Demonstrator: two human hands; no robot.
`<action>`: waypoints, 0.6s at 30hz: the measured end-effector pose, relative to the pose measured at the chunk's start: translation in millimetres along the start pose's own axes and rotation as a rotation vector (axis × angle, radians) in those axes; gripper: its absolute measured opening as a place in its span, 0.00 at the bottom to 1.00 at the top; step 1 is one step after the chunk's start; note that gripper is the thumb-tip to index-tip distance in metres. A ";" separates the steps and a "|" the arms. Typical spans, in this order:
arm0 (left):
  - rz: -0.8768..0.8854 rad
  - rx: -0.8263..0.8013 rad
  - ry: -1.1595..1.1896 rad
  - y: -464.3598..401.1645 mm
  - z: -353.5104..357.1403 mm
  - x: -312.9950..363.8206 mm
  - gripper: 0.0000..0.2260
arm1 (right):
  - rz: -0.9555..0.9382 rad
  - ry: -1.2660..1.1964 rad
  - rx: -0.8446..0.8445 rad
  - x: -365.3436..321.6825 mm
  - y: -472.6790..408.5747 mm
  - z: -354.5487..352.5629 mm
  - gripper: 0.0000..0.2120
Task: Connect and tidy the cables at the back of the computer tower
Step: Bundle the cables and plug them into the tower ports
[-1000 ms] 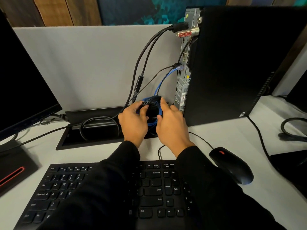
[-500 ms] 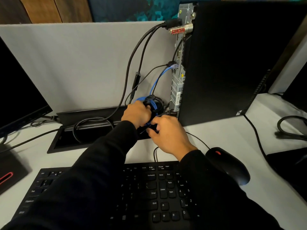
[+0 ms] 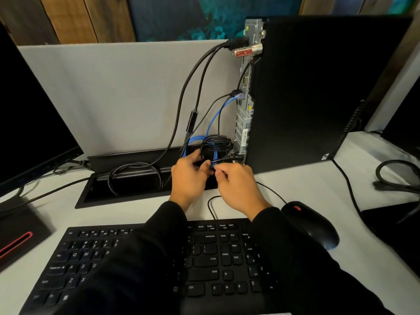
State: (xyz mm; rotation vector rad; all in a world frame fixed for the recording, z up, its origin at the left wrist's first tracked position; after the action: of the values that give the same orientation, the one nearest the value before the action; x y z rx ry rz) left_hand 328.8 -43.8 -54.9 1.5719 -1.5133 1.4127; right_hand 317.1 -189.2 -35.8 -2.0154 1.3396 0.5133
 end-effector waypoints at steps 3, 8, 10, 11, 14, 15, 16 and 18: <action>-0.221 0.177 0.219 -1.9 0.2 -9.4 0.09 | -0.028 -0.011 -0.084 -5.0 5.6 -1.0 0.13; -0.035 0.222 -0.294 -9.2 -24.6 -14.6 0.13 | -0.038 0.087 -0.110 18.8 13.0 -23.5 0.09; 0.022 0.186 -0.561 -3.5 -30.0 -16.2 0.15 | -0.010 0.094 -0.183 30.9 19.2 -30.1 0.11; 0.055 0.160 -0.628 -2.1 -29.8 -16.3 0.16 | -0.007 0.102 -0.221 35.0 22.6 -31.0 0.12; 0.178 0.042 -0.725 -1.4 -24.0 -13.1 0.21 | -0.006 0.103 -0.254 42.9 29.0 -28.2 0.13; 0.214 0.009 -0.705 -0.9 -24.2 -13.2 0.23 | 0.008 0.073 -0.255 42.3 29.7 -27.6 0.13; 0.233 -0.017 -0.657 0.6 -25.9 -11.9 0.24 | 0.023 0.025 -0.252 40.7 29.7 -27.0 0.12; 0.236 -0.049 -0.507 7.2 -29.2 -6.5 0.23 | 0.035 -0.053 -0.241 35.2 29.5 -23.9 0.15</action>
State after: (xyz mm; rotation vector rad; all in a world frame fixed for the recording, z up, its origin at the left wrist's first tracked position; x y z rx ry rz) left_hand 314.1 -16.8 -53.8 1.8619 -2.0660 1.1282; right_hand 303.4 -237.0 -50.2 -2.1556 1.3361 0.7709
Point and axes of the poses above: each hand's wrist, its own y-axis away from the middle knuckle, its own z-axis out of the palm, x = y × z, the point moved 3 cm from there along -y, towards the middle knuckle
